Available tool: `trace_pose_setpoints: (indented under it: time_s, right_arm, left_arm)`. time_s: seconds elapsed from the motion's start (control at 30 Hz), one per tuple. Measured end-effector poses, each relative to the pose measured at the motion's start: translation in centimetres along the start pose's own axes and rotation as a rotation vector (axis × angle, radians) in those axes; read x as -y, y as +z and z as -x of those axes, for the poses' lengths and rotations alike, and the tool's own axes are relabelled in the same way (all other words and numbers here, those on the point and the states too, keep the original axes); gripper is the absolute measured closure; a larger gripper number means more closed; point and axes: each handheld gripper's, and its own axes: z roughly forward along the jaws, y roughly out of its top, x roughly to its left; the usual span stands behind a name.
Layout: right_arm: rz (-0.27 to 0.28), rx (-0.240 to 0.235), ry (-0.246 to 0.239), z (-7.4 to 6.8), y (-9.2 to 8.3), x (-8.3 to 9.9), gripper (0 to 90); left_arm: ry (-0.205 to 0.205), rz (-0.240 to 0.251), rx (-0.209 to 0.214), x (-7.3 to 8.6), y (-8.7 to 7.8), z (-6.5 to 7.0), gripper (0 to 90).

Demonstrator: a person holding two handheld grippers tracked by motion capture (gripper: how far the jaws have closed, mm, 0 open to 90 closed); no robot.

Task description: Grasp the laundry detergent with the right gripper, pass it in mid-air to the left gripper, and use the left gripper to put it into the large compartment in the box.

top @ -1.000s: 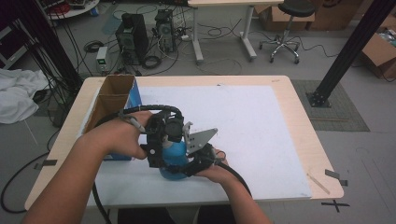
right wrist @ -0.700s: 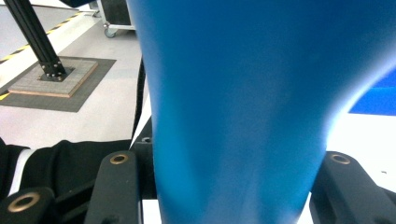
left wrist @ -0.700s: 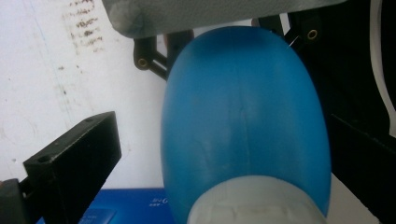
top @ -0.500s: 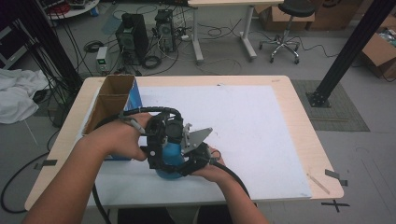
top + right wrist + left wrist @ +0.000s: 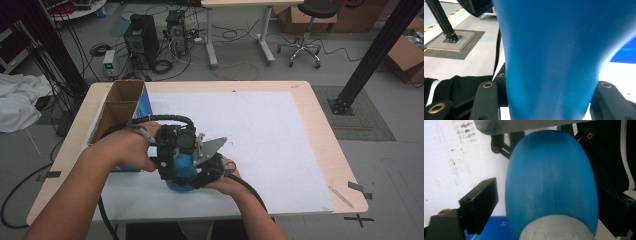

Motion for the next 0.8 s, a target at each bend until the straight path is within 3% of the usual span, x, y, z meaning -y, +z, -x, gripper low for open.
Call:
trace_pose_setpoints:
  time_s: [0.8]
  right_arm:
    - [-0.002, -0.001, 0.004, -0.05, 0.12, -0.20, 46.8]
  left_arm:
    - [0.005, -0.016, 0.002, -0.16, -0.01, 0.07, 30.0]
